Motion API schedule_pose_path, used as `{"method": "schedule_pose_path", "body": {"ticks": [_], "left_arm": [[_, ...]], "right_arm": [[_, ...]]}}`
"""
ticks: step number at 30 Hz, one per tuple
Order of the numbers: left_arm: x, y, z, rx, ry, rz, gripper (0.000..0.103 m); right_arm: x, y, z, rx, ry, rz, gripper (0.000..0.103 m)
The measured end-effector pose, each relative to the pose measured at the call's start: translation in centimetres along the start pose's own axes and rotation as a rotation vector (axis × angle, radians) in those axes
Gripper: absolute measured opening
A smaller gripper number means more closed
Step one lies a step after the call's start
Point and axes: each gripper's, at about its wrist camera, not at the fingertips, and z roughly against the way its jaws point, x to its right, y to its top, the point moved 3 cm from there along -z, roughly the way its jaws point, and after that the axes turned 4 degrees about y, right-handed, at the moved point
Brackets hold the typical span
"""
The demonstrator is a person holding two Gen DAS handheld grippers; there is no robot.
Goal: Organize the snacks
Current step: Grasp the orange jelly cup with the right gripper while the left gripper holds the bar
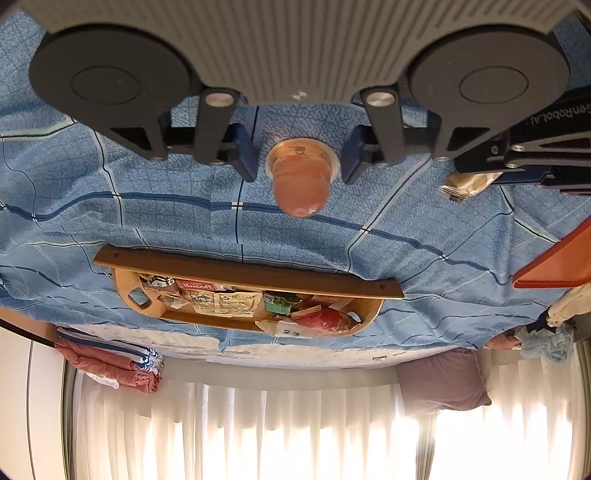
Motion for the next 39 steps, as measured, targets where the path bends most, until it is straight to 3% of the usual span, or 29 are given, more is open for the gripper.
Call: {"method": "schedule_pose_path", "body": {"ticks": [4,6,9,10,12,24,39], "left_arm": [[-0.1,0.1,0.0,-0.003,-0.006,0.005,0.024],[0.0,0.1,-0.1,-0.002,-0.002,0.007,0.024],[0.2,0.0,-0.2,0.006,0.007,0.006,0.024],[0.2,-0.1,-0.1,0.01,0.01,0.004,0.024],[0.3,-0.2,-0.1,0.014,0.014,-0.007,0.024],[0.1,0.7,0.2,0.019,0.024,0.01,0.021],[0.3,2.0,0.6,0.038,0.023,0.007,0.021]], "right_arm": [[-0.2,-0.5,-0.3,-0.014,-0.011,0.003,0.052],[-0.5,-0.5,-0.7,-0.033,-0.019,0.028,0.064],[-1.1,-0.5,-1.0,-0.046,-0.032,0.058,0.067],[-1.1,-0.5,-0.8,-0.039,-0.032,0.053,0.066],[-1.1,-0.5,-0.6,-0.028,-0.021,0.05,0.049],[-0.6,0.0,0.8,0.007,-0.021,-0.008,0.048],[0.1,1.2,0.5,0.02,-0.052,0.052,0.052]]}}
